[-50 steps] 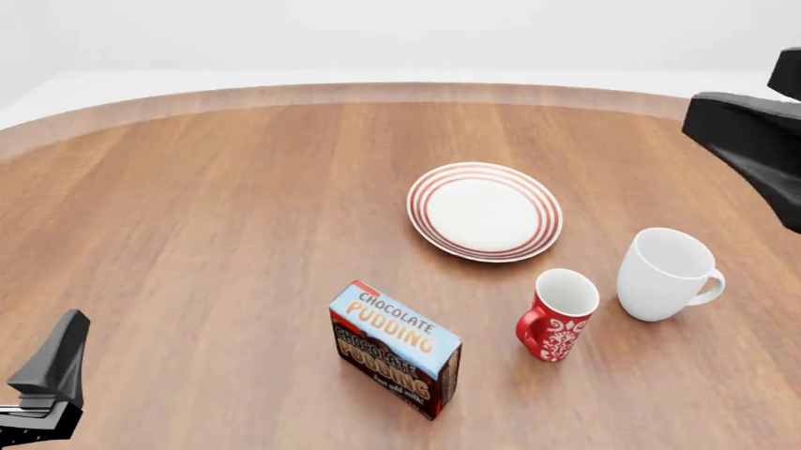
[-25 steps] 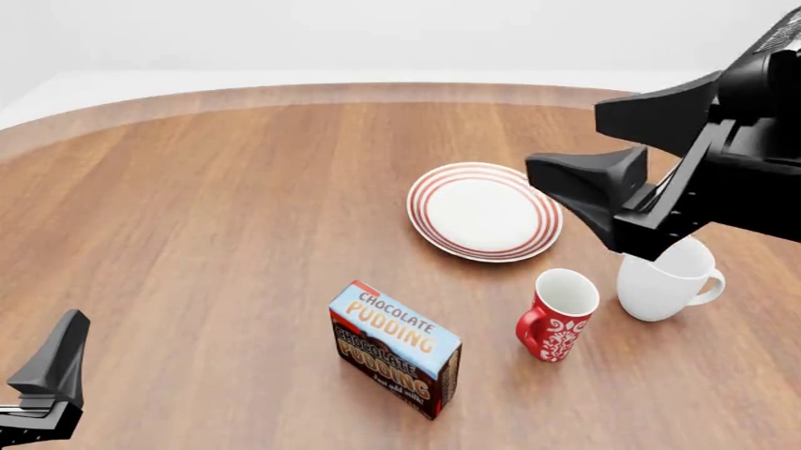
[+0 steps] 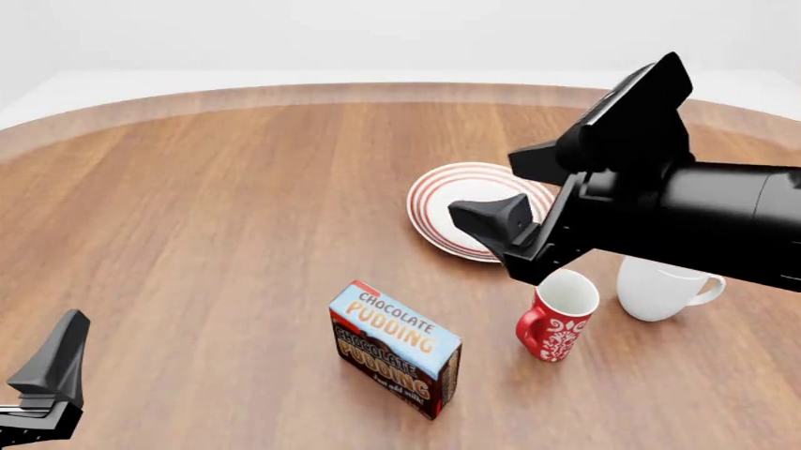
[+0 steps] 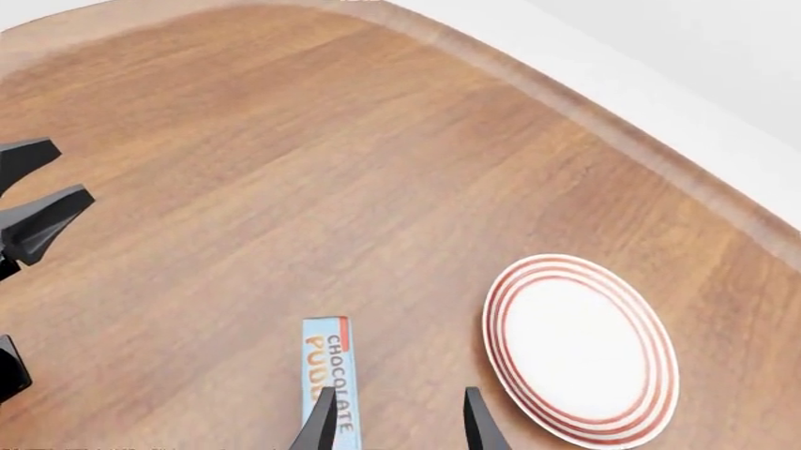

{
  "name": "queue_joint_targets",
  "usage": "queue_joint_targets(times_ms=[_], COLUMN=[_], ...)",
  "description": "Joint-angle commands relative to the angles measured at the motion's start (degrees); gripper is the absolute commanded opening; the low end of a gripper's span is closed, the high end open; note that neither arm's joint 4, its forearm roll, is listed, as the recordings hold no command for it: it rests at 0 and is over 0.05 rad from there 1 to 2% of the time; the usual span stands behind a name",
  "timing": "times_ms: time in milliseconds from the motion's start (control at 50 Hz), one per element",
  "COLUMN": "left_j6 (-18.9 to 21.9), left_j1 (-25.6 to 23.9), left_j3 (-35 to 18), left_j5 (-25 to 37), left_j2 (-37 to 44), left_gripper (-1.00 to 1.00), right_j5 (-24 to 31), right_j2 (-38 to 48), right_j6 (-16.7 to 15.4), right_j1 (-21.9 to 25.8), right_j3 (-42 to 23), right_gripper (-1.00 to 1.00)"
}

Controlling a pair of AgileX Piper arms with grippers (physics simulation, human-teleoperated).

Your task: Put the chocolate pudding to the right of the plate.

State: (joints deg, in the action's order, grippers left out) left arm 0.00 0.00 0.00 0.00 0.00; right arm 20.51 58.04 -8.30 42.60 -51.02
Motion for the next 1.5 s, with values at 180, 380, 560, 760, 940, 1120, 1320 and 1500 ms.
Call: queue_joint_targets(times_ms=[180,380,560,760,940,1120,1320,1500], left_j6=[0.00,0.00,0.00,0.00,0.00,0.00,0.00,0.00], left_j1=[0.00,0.00,0.00,0.00,0.00,0.00,0.00,0.00], left_j3=[0.00,0.00,0.00,0.00,0.00,0.00,0.00,0.00], left_j5=[0.00,0.00,0.00,0.00,0.00,0.00,0.00,0.00], left_j2=[0.00,0.00,0.00,0.00,0.00,0.00,0.00,0.00], left_gripper=[1.00,1.00,1.00,1.00,1.00,1.00,1.00,1.00], right_j5=[-3.48,-6.27,-8.22,-10.08,-12.31,-13.74,-15.38,-15.75], right_j2=[3.76,7.52,8.95,11.08,12.52,14.45,16.70,18.31], right_j6=[0.86,2.01,2.14,2.01,2.17,1.45,2.05,2.34], right_j1=[1.66,4.47,5.09,6.01,5.21,4.71,4.52,5.23], right_j3=[2.71,4.23,5.95,6.76,8.63,9.08,10.03,9.42], right_gripper=[1.00,1.00,1.00,1.00,1.00,1.00,1.00,1.00])
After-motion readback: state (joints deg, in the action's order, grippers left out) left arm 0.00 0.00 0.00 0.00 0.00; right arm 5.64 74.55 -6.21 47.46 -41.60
